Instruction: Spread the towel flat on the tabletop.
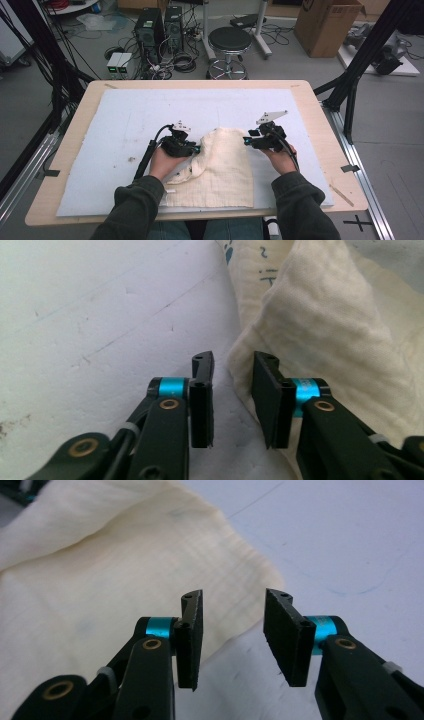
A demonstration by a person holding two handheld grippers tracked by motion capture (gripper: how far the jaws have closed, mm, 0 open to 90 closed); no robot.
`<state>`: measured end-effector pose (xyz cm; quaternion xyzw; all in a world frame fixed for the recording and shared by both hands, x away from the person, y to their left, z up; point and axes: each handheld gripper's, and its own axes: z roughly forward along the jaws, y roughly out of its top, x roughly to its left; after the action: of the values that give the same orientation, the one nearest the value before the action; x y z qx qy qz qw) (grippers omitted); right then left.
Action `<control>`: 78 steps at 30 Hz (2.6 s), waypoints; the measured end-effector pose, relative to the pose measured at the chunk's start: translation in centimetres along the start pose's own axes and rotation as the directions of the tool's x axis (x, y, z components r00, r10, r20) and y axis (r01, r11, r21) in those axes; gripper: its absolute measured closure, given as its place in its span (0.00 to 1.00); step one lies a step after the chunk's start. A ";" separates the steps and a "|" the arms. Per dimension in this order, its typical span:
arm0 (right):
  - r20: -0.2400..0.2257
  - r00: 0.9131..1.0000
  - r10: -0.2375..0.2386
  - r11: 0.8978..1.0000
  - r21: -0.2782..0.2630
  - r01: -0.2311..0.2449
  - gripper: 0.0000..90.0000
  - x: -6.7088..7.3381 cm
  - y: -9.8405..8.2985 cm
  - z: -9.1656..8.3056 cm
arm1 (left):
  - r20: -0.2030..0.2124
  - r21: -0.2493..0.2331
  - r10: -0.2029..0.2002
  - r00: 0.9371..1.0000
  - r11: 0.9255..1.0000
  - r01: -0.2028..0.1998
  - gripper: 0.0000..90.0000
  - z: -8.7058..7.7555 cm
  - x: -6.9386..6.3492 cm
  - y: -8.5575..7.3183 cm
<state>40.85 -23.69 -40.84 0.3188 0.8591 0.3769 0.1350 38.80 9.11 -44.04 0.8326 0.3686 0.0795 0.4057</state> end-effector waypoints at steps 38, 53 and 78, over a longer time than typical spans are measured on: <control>0.042 0.999 -0.002 1.000 0.010 0.002 0.96 -2.2 3.8 3.5 | -0.273 -0.135 -0.095 0.957 0.989 0.060 0.98 -6.9 8.6 0.2; 0.150 0.984 0.101 0.995 -0.022 -0.099 0.83 -4.0 5.0 5.8 | -0.335 -0.146 -0.126 0.934 0.986 0.081 0.77 -5.6 11.8 2.6; -0.054 0.996 0.066 0.994 -0.086 -0.071 0.62 -1.6 4.5 2.0 | -0.169 -0.211 -0.053 0.984 0.977 0.017 0.68 -9.3 8.4 -0.9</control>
<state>45.02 -21.33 -38.88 0.3321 0.8335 0.4267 0.1139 40.30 20.85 -40.00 0.7686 0.4067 0.1827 0.4587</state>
